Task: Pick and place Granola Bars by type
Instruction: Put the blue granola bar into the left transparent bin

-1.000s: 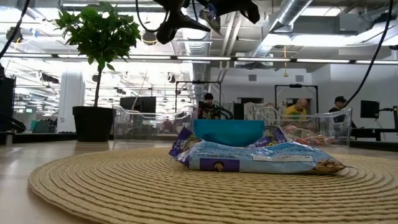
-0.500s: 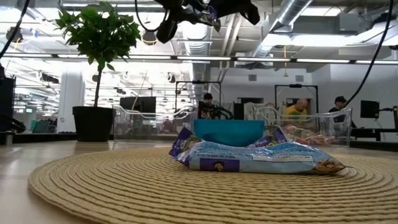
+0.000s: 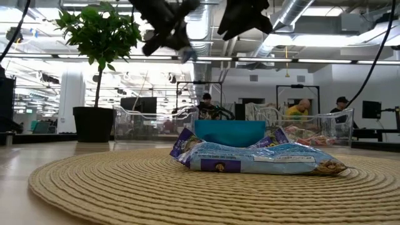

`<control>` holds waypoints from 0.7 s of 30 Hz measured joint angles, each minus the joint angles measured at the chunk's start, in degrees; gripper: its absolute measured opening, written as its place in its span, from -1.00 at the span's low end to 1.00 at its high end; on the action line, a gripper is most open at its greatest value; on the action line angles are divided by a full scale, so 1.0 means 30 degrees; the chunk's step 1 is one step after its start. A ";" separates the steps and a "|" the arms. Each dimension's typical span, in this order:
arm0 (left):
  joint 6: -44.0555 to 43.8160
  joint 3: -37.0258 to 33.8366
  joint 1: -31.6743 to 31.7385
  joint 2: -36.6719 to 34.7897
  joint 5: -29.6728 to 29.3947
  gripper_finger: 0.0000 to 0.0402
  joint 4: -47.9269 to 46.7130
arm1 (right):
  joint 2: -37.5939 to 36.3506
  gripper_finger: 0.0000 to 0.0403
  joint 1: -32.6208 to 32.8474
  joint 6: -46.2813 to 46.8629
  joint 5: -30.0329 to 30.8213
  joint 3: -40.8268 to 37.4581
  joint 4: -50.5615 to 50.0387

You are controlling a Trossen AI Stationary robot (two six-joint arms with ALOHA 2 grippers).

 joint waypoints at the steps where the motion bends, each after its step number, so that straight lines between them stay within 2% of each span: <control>1: 0.0484 0.0000 0.0317 0.0000 -0.0774 -0.90 -0.0447 | 0.0000 -0.51 -0.0010 0.0000 0.0034 0.0000 -0.0100; 8: 0.3369 0.0000 0.2418 0.0000 -0.4582 -0.89 -0.1417 | 0.0000 -0.49 0.0014 0.0000 0.0037 -0.0007 -0.0421; 17: 0.6401 0.0000 0.4146 0.0000 -0.5176 -0.47 -0.1070 | 0.0000 -0.49 0.0004 -0.0160 0.0039 -0.0007 -0.0438; 21: 0.7579 0.0000 0.4494 0.0000 -0.4641 -0.29 -0.0832 | 0.0000 -0.49 0.0004 -0.0175 0.0039 -0.0007 -0.0436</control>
